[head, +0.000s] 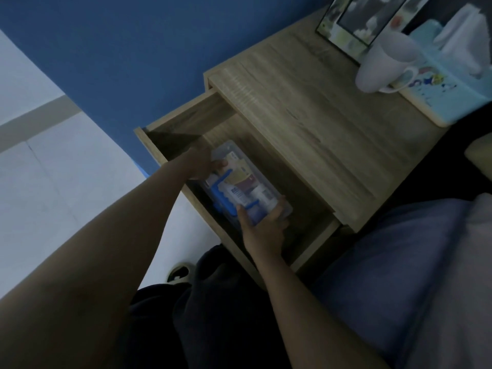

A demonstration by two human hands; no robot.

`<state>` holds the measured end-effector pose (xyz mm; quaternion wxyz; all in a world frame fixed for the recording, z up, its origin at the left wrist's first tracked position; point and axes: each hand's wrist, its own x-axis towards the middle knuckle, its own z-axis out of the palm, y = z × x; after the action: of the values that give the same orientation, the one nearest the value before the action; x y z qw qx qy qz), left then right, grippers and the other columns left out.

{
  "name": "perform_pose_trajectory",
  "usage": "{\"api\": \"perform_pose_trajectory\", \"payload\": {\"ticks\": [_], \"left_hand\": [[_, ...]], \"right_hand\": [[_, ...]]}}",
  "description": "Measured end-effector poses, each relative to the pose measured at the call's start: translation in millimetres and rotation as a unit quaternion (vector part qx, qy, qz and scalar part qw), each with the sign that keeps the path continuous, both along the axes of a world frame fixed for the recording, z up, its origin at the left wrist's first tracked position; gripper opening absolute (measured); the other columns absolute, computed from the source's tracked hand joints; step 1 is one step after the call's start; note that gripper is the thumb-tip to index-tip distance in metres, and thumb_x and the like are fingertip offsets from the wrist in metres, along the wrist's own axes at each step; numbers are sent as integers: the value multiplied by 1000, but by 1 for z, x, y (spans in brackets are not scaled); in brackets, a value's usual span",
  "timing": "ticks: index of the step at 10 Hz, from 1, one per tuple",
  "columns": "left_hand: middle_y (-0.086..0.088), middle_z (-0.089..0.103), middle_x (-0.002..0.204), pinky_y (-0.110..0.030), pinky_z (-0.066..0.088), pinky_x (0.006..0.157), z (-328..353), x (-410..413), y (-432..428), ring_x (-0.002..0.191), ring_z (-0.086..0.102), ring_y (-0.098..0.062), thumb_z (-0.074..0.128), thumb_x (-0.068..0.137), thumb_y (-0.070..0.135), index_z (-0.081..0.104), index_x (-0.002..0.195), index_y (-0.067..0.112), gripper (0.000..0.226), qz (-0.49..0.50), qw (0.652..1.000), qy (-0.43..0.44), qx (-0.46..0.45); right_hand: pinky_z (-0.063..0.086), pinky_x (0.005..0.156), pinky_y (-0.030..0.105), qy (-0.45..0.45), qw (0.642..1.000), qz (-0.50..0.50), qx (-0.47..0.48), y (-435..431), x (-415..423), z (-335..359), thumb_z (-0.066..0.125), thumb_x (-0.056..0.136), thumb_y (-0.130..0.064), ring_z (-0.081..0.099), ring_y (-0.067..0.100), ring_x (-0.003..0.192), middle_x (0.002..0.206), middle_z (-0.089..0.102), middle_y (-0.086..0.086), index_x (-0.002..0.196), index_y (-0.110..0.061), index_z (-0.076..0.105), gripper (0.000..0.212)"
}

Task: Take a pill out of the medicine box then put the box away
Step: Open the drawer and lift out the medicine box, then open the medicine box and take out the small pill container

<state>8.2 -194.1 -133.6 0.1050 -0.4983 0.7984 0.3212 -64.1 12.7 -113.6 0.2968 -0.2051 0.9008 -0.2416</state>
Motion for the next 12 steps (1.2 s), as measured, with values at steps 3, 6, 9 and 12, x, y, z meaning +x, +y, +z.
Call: {"api": "perform_pose_trajectory", "payload": {"ticks": [3,6,9,12], "left_hand": [[-22,58,121,-40,43,92,50,5,4,111,55,-36,46,88,54,54,118,3,60,-5,999,-26,-27],[-13,55,83,-34,35,70,168,18,15,80,51,-29,44,87,58,49,78,9,50,27,993,20,-116],[-21,66,102,-48,48,92,231,6,24,101,61,-39,65,71,42,65,95,3,46,211,941,264,-24],[-15,72,103,-45,55,86,180,-46,18,91,69,-28,76,70,36,69,103,9,44,243,891,379,58]], "right_hand": [[42,62,27,-8,998,-35,-50,5,11,26,60,68,-70,52,25,103,139,28,18,138,-43,0,95],[46,62,27,14,989,-7,-150,4,9,96,54,69,-74,49,18,96,138,30,16,139,-39,3,93],[44,97,39,38,967,65,-245,-33,-101,168,68,62,-67,48,32,125,142,46,13,146,-21,11,111],[51,92,39,29,962,124,-242,-78,-190,154,68,48,-74,58,18,112,124,59,-10,130,-33,36,96]]}}
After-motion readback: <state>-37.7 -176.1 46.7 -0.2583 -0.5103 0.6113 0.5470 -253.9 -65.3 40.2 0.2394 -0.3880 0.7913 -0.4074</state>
